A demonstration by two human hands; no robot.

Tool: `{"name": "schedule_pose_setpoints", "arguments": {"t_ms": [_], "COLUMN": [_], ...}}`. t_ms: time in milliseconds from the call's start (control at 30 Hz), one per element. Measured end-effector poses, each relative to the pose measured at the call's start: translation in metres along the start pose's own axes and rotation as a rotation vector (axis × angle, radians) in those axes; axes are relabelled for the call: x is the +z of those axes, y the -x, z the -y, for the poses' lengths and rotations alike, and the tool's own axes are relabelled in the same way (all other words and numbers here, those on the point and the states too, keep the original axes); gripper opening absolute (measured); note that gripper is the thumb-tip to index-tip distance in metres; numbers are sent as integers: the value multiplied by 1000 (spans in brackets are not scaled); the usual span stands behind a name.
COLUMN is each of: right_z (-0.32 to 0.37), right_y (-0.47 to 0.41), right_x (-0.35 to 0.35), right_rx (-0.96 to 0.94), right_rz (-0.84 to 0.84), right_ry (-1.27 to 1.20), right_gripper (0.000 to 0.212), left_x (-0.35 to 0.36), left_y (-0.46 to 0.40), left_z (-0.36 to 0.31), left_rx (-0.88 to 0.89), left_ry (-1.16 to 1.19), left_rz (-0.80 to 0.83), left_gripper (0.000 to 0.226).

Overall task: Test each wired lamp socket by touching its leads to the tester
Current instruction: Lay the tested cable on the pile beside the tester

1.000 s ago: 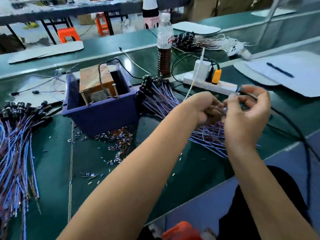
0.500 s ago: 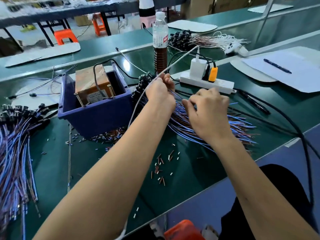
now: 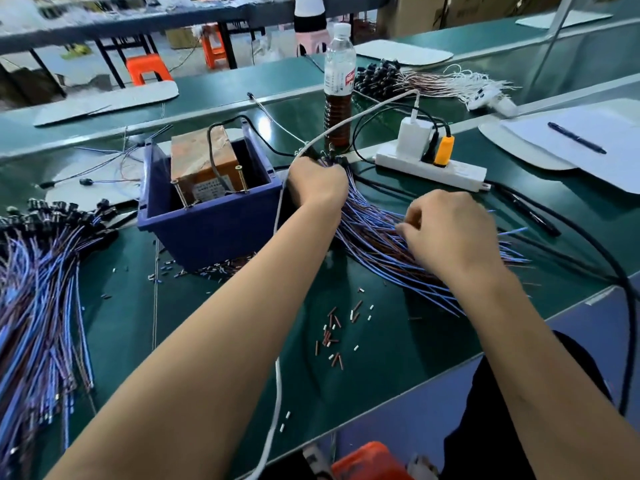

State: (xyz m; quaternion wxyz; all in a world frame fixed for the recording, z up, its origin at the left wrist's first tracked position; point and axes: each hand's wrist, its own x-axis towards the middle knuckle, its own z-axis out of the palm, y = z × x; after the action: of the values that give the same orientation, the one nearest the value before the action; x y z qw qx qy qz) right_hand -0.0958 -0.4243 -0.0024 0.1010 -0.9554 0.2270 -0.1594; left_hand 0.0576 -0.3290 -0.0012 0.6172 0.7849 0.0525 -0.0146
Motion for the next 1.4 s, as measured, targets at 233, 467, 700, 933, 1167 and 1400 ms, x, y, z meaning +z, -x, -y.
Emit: {"name": "schedule_pose_setpoints", "arguments": {"t_ms": [233, 467, 700, 933, 1167, 1400], "right_z": [-1, 43, 134, 237, 325, 345], "right_y": [5, 12, 37, 46, 50, 55], "right_x": [20, 19, 23, 51, 96, 114], "right_rx": [24, -185, -535, -662, -637, -512], "right_rz": [-115, -242, -169, 158, 592, 625], "right_ry": [-135, -349, -559, -651, -482, -416], "right_gripper": [13, 9, 12, 8, 17, 17], "left_x": [-16, -93, -210, -294, -320, -330], "left_y": [29, 55, 45, 13, -5, -1], "left_z": [9, 27, 44, 67, 100, 106], "left_rx": [188, 187, 192, 314, 243, 68], "left_ry": [-192, -64, 212, 141, -812, -858], "left_rz": [167, 638, 841, 224, -814, -779], "left_gripper": [38, 10, 29, 9, 21, 22]}}
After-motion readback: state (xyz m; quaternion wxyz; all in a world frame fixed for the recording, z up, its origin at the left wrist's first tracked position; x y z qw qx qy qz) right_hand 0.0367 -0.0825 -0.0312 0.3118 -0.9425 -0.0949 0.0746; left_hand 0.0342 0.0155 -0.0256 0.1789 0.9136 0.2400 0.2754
